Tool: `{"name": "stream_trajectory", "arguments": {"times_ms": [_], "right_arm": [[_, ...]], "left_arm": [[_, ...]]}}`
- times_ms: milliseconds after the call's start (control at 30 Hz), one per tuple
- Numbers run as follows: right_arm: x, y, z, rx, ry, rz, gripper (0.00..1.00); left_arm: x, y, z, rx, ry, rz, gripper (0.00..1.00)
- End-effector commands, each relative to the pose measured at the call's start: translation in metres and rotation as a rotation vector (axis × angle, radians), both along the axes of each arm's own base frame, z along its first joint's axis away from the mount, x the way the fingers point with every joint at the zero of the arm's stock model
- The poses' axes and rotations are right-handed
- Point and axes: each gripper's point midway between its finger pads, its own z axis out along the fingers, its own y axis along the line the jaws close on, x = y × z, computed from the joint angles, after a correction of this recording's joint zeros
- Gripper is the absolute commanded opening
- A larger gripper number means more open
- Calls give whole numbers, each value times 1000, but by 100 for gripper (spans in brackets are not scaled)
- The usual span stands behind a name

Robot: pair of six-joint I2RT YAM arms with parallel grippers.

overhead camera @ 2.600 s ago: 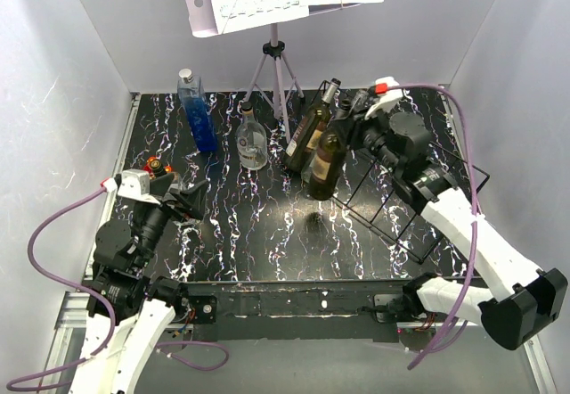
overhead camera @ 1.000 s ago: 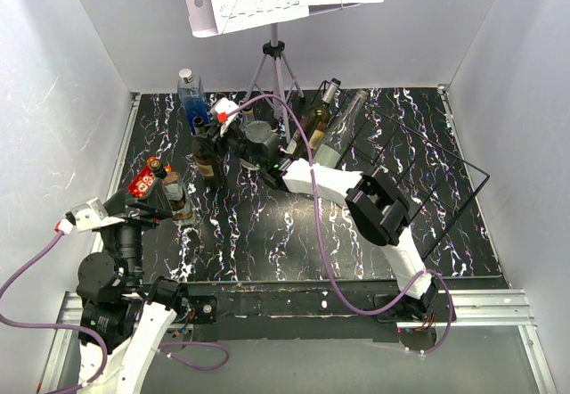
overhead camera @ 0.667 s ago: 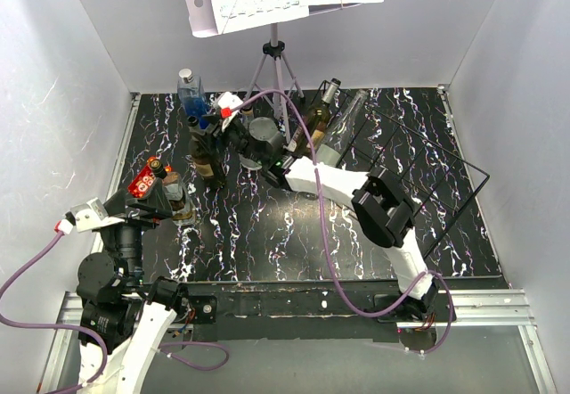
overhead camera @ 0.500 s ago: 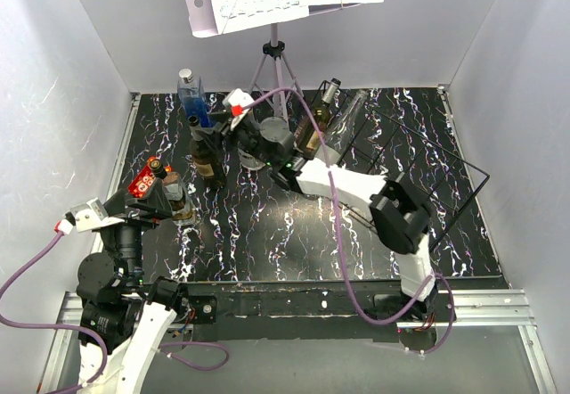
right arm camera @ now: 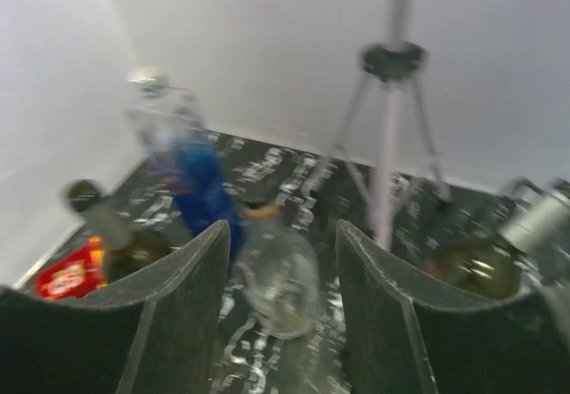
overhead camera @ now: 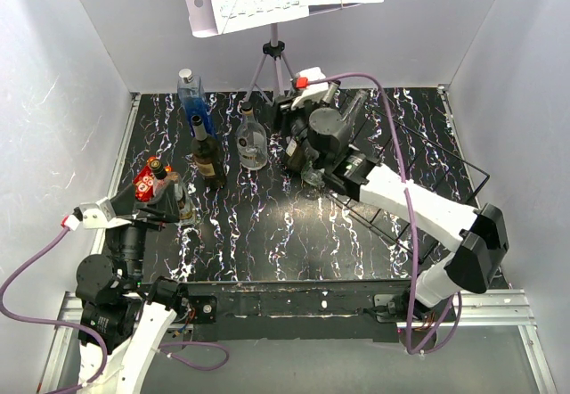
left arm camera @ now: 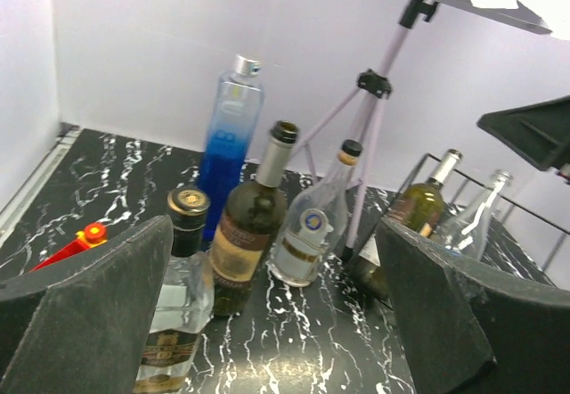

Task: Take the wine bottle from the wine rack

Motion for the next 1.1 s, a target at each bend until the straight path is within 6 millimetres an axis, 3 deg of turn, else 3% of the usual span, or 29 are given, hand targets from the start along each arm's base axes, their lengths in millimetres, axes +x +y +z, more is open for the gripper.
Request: {"name": "stream_trajectory", "arguments": {"times_ms": [0, 233, 333, 767, 1067], "right_arm": [[29, -74, -33, -86, 161, -270, 59], [59, -148, -81, -11, 387, -435, 59], [69, -168, -93, 11, 426, -506, 59], [113, -191, -132, -15, 477, -560, 64], [140, -200, -140, 25, 486, -568, 64]], "left_arm": [[-3, -29, 6, 65, -43, -158, 98], [-2, -35, 5, 74, -41, -186, 98], [-1, -36, 5, 74, -38, -189, 98], [-1, -36, 4, 77, -33, -190, 98], [-1, -37, 4, 82, -34, -195, 98]]}}
